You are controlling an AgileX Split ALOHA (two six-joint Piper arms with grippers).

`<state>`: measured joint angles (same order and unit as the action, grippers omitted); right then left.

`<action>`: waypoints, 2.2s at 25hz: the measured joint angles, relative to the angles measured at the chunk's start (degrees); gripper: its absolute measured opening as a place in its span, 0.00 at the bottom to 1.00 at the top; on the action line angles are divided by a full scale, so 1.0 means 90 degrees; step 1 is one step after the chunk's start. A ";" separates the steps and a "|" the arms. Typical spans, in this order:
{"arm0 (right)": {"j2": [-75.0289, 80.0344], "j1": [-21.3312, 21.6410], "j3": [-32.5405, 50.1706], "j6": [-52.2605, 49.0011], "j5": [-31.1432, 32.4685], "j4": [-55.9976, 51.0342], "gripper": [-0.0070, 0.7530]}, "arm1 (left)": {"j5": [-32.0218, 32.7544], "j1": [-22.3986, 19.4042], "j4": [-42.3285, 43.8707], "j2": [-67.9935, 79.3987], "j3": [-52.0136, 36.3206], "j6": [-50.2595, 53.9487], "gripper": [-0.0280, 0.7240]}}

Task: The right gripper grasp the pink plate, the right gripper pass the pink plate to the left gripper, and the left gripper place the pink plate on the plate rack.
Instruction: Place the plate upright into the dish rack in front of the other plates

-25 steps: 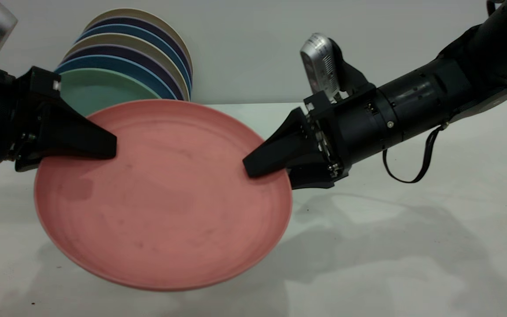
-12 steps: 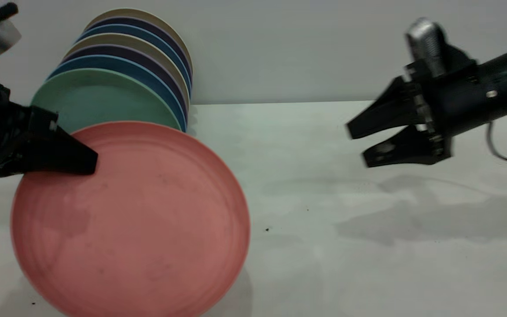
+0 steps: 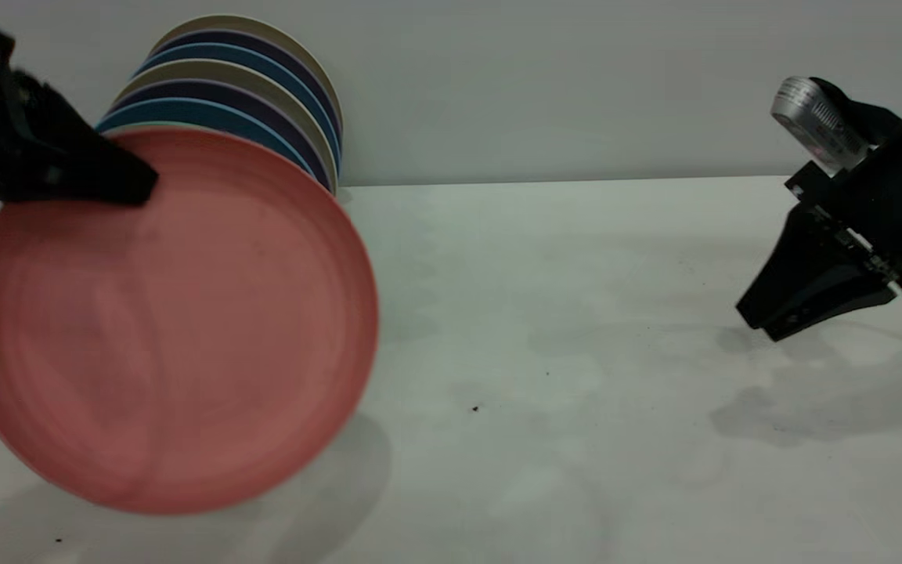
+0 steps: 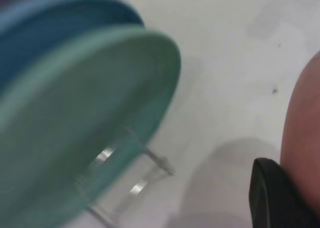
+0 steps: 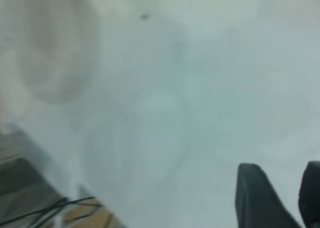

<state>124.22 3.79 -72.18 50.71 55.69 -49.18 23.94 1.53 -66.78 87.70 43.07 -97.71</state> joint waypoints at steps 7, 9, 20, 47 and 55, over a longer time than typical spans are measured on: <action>-0.0164 0.0000 0.0000 -0.0515 -0.0472 0.0796 0.24 | 0.0810 0.0000 0.2195 0.0000 0.1076 -0.0021 0.11; -0.0169 0.0000 0.0000 -0.0649 -0.0537 0.0957 0.24 | 0.0970 0.0000 0.2707 0.0000 0.1407 -0.0021 0.11; -0.0169 0.0000 0.0000 -0.0807 -0.0554 0.1052 0.24 | 0.1075 0.0000 0.3179 0.0000 0.2204 -0.2405 0.11; -0.0169 0.0000 0.0000 -0.0807 -0.0581 0.0928 0.26 | 0.0320 0.0509 0.3567 0.0331 0.2390 -0.2524 0.11; -0.0169 0.0000 0.0000 -0.0807 -0.0621 0.0928 0.28 | 0.0013 0.0526 0.3898 0.0473 0.2462 -0.2524 0.11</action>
<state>122.70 3.79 -72.18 43.44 50.11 -40.82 24.06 6.26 -31.70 91.96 65.23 -120.43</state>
